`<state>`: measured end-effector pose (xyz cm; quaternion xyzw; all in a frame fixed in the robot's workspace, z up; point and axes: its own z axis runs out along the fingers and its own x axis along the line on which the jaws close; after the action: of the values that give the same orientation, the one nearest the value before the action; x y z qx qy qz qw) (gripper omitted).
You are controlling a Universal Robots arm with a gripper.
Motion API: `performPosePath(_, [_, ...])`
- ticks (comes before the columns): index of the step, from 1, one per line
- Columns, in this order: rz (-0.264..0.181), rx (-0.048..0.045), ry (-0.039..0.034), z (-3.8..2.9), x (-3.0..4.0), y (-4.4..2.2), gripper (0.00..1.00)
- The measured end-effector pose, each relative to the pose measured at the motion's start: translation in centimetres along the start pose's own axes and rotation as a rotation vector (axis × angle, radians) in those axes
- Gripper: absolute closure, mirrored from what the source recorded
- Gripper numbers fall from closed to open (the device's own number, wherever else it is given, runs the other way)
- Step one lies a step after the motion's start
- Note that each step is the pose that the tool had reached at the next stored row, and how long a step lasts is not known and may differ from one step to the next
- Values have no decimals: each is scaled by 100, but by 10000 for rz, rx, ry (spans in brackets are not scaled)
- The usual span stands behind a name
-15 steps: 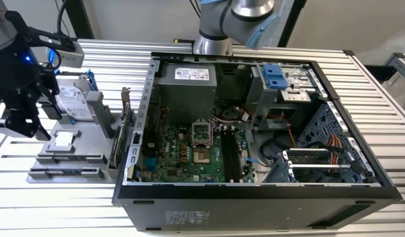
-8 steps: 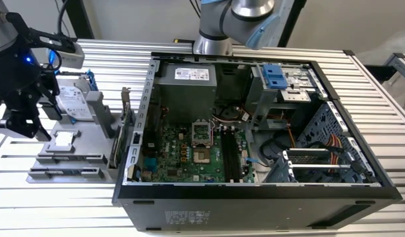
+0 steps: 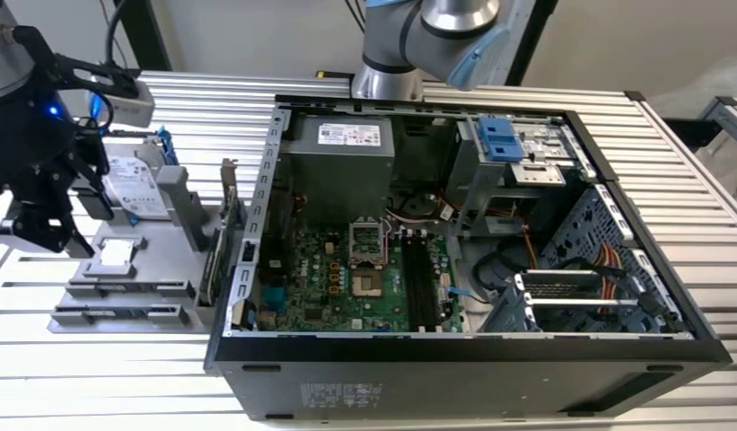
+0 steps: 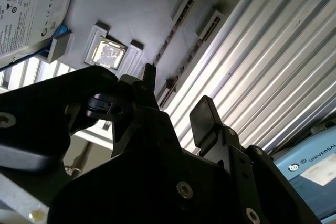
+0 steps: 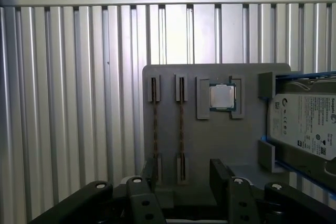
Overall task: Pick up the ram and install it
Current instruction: 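Pick up the ram and move it above insertion slot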
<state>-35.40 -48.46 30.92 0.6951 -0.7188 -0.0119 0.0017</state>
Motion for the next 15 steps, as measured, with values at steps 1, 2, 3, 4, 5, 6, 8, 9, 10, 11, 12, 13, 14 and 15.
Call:
performPosePath(1, [-1,0,0,2,0,0,0])
performPosePath(2, [-1,0,0,5,0,0,0])
performPosePath(3, [-1,1,0,8,0,-1,0])
performPosePath(4, [-1,1,-1,10,0,-1,0])
performPosePath(5, [0,1,-1,13,0,-1,0])
performPosePath(6, [-1,1,-1,16,0,-1,0])
performPosePath(8, [-1,0,0,21,0,-1,0])
performPosePath(9, [-1,0,0,23,0,-1,0])
performPosePath(10, [0,0,0,26,0,-1,0])
performPosePath(11, [-1,0,0,28,1,-1,0])
performPosePath(12, [-1,1,0,31,1,-1,0])
performPosePath(13, [-1,0,0,33,1,-1,0])
performPosePath(14, [-1,1,0,36,1,-1,0])
performPosePath(15, [-1,0,0,38,1,-1,0])
